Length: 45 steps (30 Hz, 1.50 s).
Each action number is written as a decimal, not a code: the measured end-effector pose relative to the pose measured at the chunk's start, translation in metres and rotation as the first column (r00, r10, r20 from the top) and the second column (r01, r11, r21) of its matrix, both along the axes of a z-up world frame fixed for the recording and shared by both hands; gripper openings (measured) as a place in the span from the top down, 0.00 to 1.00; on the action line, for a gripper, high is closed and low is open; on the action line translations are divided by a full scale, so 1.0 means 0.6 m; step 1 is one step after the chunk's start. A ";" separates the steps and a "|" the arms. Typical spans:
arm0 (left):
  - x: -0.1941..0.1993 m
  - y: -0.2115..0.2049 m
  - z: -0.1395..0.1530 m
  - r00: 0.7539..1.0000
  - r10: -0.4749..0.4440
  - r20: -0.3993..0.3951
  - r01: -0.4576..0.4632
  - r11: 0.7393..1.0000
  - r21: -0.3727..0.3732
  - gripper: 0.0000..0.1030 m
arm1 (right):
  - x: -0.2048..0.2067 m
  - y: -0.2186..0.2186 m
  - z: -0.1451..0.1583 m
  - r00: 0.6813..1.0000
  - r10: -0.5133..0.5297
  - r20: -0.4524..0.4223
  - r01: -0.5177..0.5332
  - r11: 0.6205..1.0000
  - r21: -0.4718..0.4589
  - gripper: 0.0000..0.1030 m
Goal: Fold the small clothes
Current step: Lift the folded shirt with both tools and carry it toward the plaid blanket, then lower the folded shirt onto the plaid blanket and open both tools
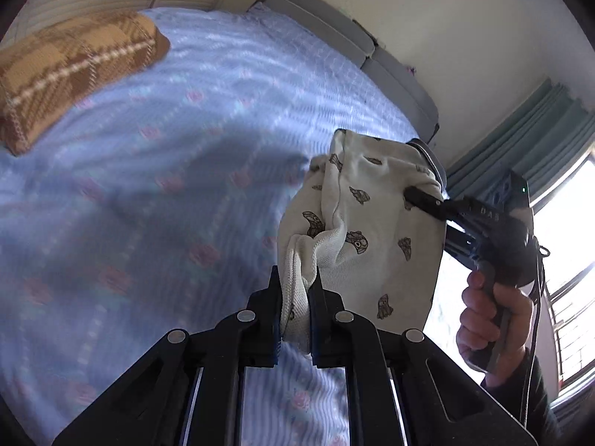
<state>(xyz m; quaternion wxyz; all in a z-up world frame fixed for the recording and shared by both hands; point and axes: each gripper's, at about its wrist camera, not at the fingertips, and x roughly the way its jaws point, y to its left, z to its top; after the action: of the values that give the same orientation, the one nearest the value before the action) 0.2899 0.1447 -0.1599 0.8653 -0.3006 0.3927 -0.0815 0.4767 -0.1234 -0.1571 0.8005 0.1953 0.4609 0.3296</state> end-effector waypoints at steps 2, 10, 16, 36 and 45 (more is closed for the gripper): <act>-0.007 0.026 0.020 1.000 0.007 0.015 -0.007 1.000 0.009 0.88 | -0.004 0.020 0.021 1.000 0.007 0.010 -0.007 1.000 -0.002 0.82; -0.022 0.200 0.115 0.994 0.085 0.073 -0.088 0.995 0.046 0.88 | 0.005 0.182 0.118 0.994 0.080 0.072 -0.081 0.997 0.006 0.82; -0.029 0.387 0.208 0.974 0.181 0.136 -0.198 0.972 0.127 0.88 | 0.039 0.384 0.201 0.974 0.173 0.144 -0.182 0.982 0.057 0.82; 0.069 0.608 0.004 0.951 0.305 -0.043 -0.294 0.940 0.173 0.67 | 0.139 0.675 0.007 0.977 0.209 -0.047 -0.209 0.978 -0.004 0.76; 0.009 0.565 0.057 0.944 0.309 0.118 -0.330 0.863 0.384 0.42 | 0.083 0.641 0.035 0.970 0.170 0.171 -0.135 0.971 -0.200 0.40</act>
<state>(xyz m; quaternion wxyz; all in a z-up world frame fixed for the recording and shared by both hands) 0.2952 0.4837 -0.1260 0.9196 -0.1770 0.3230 0.1366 0.5264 0.2614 -0.1361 0.8271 0.0515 0.4263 0.3626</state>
